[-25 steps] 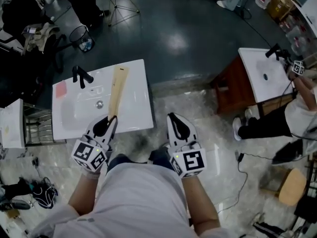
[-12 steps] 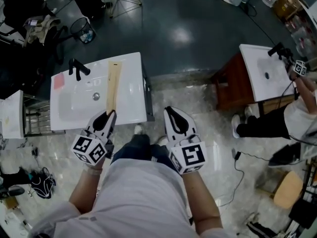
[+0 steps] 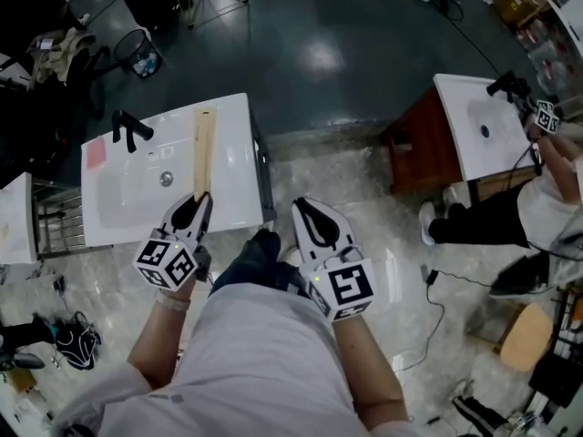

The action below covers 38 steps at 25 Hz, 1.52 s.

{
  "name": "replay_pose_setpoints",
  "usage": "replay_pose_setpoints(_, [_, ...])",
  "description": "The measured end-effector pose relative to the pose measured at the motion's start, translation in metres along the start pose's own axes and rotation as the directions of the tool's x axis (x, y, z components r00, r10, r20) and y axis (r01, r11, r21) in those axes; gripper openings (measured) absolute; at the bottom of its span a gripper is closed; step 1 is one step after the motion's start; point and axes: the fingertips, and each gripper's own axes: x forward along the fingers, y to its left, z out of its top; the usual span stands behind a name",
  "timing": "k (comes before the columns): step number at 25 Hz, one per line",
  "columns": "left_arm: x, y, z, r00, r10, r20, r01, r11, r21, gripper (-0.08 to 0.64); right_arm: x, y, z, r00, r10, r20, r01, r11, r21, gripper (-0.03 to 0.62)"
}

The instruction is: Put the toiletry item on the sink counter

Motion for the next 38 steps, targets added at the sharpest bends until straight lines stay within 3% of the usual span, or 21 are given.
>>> replay_pose_setpoints(16, [0.078, 0.070, -0.031, 0.997, -0.003, -0.074, -0.007, 0.991, -0.133, 0.064, 0.084, 0.005, -0.001, 0.996, 0.004, -0.090, -0.006, 1.000, -0.022, 0.031])
replay_pose_setpoints(38, [0.174, 0.123, -0.077, 0.973, -0.006, -0.232, -0.040, 0.981, -0.191, 0.066, 0.148, -0.039, -0.022, 0.971, -0.036, -0.235, 0.035, 0.999, -0.010, 0.031])
